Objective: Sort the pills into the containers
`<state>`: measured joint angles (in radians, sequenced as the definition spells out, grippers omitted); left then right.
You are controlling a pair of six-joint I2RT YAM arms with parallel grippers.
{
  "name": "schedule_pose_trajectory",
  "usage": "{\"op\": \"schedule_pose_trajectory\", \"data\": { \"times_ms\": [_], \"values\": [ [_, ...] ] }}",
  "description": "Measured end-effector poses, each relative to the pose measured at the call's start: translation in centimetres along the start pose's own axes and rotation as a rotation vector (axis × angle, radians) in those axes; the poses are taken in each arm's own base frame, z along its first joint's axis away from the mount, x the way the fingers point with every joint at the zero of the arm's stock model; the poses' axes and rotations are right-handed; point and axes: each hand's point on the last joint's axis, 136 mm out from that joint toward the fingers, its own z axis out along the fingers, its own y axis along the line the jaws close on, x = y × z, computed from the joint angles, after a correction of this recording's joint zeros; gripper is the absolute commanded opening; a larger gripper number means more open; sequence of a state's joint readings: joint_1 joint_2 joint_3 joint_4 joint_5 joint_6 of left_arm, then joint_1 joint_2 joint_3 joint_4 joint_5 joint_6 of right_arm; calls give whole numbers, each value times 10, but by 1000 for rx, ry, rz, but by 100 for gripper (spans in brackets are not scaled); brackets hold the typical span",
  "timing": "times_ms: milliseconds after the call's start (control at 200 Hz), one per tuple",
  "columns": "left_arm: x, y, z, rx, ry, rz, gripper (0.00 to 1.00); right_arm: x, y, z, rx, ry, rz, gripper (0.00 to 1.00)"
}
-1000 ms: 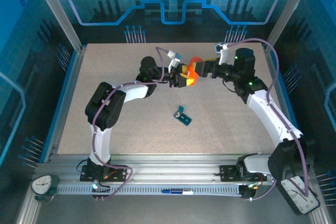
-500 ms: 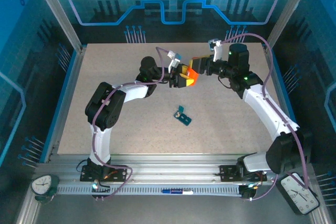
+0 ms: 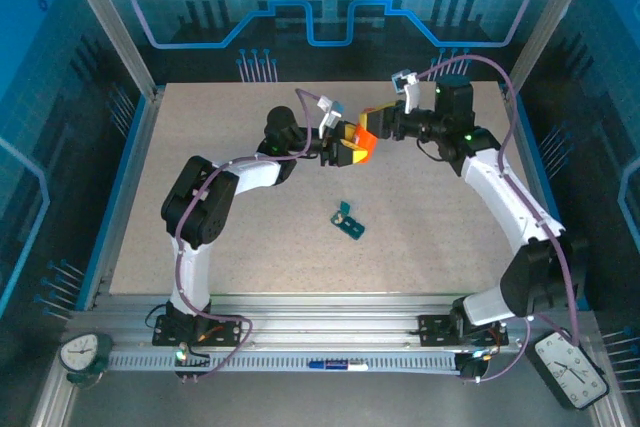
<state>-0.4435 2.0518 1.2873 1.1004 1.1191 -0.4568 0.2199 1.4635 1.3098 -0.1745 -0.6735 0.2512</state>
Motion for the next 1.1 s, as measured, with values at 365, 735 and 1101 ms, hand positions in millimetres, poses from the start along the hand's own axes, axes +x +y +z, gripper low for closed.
{"op": "schedule_pose_trajectory", "data": {
  "times_ms": [365, 735, 1101],
  "values": [
    [3, 1, -1, -12, 27, 14, 0, 4, 2, -4, -135, 120, -65, 16],
    [1, -4, -1, 10, 40, 32, 0, 4, 8, -8, -153, 115, -109, 15],
    [6, -5, -3, 19, 79, 23, 0, -7, 12, -17, -104, 118, -186, 15]
  ]
}}
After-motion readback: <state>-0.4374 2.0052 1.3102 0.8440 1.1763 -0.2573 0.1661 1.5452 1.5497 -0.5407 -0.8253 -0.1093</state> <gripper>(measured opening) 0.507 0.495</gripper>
